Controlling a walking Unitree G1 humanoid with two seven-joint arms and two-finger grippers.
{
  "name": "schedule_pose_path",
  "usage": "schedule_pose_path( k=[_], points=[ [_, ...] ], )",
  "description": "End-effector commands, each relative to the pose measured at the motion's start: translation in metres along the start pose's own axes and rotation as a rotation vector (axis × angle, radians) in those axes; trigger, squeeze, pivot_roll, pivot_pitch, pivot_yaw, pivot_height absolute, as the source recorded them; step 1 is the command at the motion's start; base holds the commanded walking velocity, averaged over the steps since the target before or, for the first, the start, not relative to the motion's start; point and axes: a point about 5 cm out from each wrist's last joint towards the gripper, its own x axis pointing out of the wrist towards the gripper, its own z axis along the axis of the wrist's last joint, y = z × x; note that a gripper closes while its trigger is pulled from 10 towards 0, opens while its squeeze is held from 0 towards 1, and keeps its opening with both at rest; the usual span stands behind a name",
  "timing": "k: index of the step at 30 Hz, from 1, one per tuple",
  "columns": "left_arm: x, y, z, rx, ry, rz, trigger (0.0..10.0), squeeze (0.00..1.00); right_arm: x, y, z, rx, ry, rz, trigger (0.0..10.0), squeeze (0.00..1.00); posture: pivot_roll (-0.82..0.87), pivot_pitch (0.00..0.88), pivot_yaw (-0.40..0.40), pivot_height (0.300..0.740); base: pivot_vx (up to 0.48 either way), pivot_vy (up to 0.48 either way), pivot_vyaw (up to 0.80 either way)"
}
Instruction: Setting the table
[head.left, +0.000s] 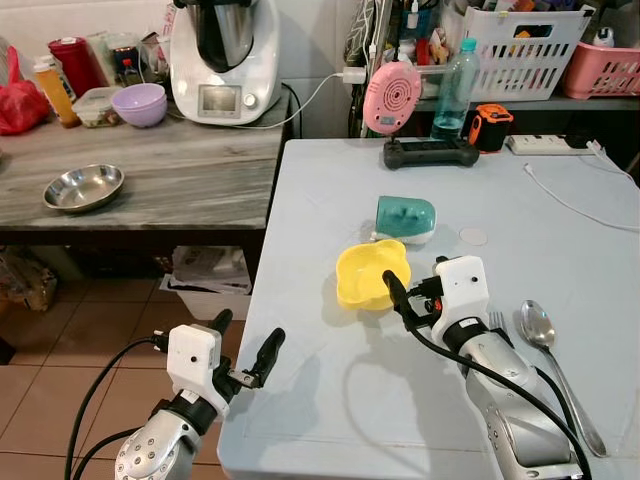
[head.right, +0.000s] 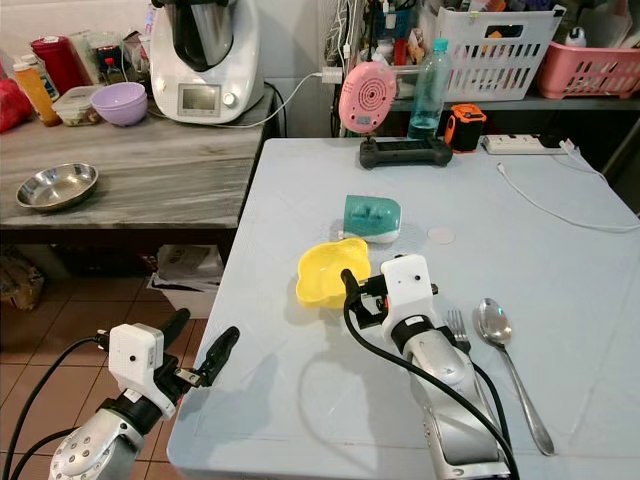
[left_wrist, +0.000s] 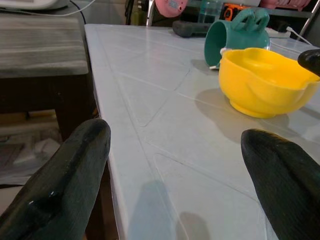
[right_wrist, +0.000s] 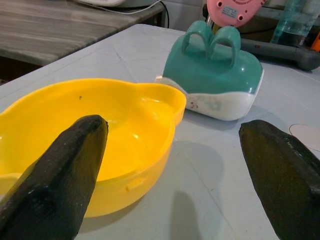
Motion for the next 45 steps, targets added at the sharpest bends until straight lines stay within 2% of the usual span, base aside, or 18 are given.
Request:
schedule_pose_path(
  k=[1, 6, 9, 16, 25, 28, 30, 32, 34, 35, 36, 37, 42, 45],
  points=[
    [0.0, 0.003, 0.001, 0.019, 0.0, 0.007, 10.0, 0.0, 0.001, 0.002, 0.004, -0.008, -0.014, 0.02, 10.0, 0.0, -0.1, 0.026, 0.046, 0.74, 0.0, 0.0, 0.0],
    [0.001, 0.0, 0.004, 0.019, -0.004, 0.0, 10.0, 0.0, 0.002, 0.005, 0.005, -0.027, -0.017, 0.08, 10.0, 0.0, -0.1, 0.027, 0.044, 0.74, 0.0, 0.0, 0.0],
    [0.002, -0.001, 0.008, 0.016, -0.012, -0.006, 10.0, 0.0, 0.002, 0.011, 0.012, -0.099, -0.054, 0.185, 10.0, 0.0, -0.1, 0.027, 0.043, 0.74, 0.0, 0.0, 0.0],
    [0.004, 0.0, 0.011, 0.014, -0.015, -0.014, 10.0, 0.0, 0.003, 0.012, 0.026, -0.126, -0.084, 0.304, 10.0, 0.0, -0.11, 0.026, 0.043, 0.74, 0.0, 0.0, 0.0],
    [0.009, 0.003, 0.012, 0.004, -0.011, -0.028, 10.0, 0.0, 0.009, 0.011, 0.034, -0.12, -0.109, 0.315, 10.0, 0.0, -0.11, 0.027, 0.041, 0.74, 0.0, 0.0, 0.0],
    [0.01, 0.003, 0.012, 0.001, -0.01, -0.031, 10.0, 0.0, 0.009, 0.015, 0.034, -0.15, -0.109, 0.358, 10.0, 0.0, -0.11, 0.027, 0.041, 0.74, 0.0, 0.0, 0.0],
    [0.011, 0.002, 0.012, 0.001, -0.01, -0.034, 10.0, 0.0, 0.012, 0.012, 0.037, -0.192, -0.122, 0.337, 10.0, 0.0, -0.1, 0.028, 0.043, 0.74, 0.0, 0.0, 0.0],
    [0.012, 0.002, 0.013, -0.001, -0.01, -0.035, 10.0, 0.0, 0.019, 0.004, 0.042, -0.189, -0.129, 0.282, 10.0, 0.0, -0.1, 0.028, 0.043, 0.74, 0.0, 0.0, 0.0],
    [0.013, 0.0, 0.013, -0.005, -0.012, -0.038, 10.0, 0.0, 0.029, -0.008, 0.049, -0.26, -0.137, 0.22, 10.0, 0.0, -0.11, 0.029, 0.045, 0.74, 0.0, 0.0, 0.0],
    [0.013, 0.0, 0.013, -0.005, -0.012, -0.038, 10.0, 0.0, 0.029, -0.008, 0.049, -0.26, -0.137, 0.22, 10.0, 0.0, -0.11, 0.029, 0.045, 0.74, 0.0, 0.0, 0.0],
    [0.013, -0.001, 0.013, -0.006, -0.011, -0.039, 10.0, 0.0, 0.032, -0.01, 0.049, -0.291, -0.132, 0.211, 10.0, 0.0, -0.11, 0.03, 0.047, 0.74, 0.0, 0.0, 0.0],
    [0.013, -0.002, 0.012, -0.01, -0.009, -0.042, 10.0, 0.0, 0.037, -0.014, 0.052, -0.374, -0.138, 0.196, 10.0, 0.0, -0.11, 0.03, 0.047, 0.74, 0.0, 0.0, 0.0],
    [0.013, -0.003, 0.011, -0.016, -0.003, -0.047, 10.0, 0.0, 0.05, -0.016, 0.05, -0.49, -0.092, 0.186, 10.0, 0.0, -0.11, 0.035, 0.044, 0.74, 0.0, 0.0, 0.0],
    [0.013, -0.003, 0.01, -0.025, 0.0, -0.044, 10.0, 0.0, 0.057, -0.016, 0.042, -0.506, -0.033, 0.183, 10.0, 0.0, -0.1, 0.037, 0.043, 0.74, 0.0, 0.0, 0.0]
  ],
)
